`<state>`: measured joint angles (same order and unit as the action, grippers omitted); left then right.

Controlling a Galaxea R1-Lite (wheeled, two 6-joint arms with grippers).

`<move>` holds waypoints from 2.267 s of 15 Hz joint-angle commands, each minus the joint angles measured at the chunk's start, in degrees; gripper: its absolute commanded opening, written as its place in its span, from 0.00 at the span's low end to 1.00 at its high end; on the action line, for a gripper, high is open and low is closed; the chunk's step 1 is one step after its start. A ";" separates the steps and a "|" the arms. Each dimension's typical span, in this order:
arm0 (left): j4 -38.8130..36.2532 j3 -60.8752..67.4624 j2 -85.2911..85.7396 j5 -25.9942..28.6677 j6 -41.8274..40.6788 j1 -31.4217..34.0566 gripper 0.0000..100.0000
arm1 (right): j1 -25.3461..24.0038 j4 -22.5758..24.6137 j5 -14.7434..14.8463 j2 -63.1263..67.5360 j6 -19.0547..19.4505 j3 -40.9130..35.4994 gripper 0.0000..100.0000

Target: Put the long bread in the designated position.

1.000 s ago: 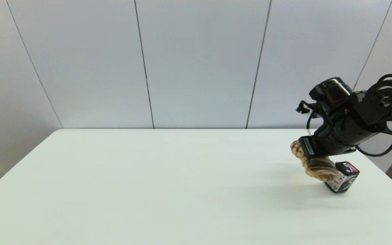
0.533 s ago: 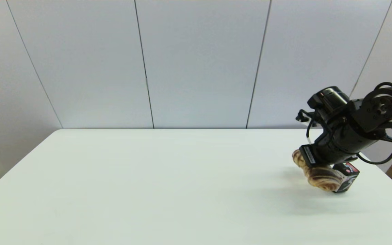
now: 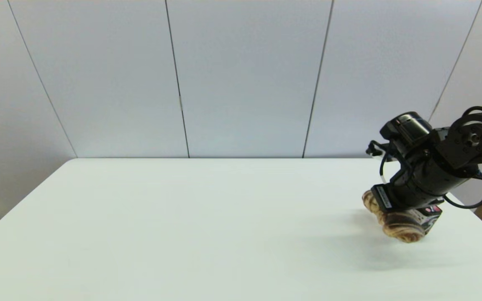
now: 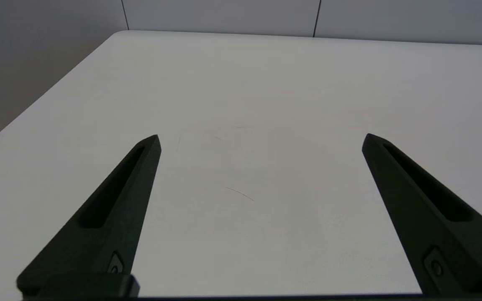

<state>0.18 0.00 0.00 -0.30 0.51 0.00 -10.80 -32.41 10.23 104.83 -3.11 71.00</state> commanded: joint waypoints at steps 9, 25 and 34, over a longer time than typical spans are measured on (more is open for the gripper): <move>-0.01 0.00 -0.09 -0.05 0.02 0.00 1.00 | -0.19 0.25 0.41 -3.66 0.21 0.98 1.00; -0.01 0.00 -0.09 -0.05 0.02 0.00 1.00 | 3.24 -0.19 0.49 -30.47 6.27 0.81 1.00; -0.01 0.00 -0.09 -0.05 0.02 0.00 1.00 | 6.23 0.07 0.41 -48.58 7.42 -11.14 1.00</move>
<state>0.18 0.00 0.00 -0.30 0.52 0.00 -5.01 -32.24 10.65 63.00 4.38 63.31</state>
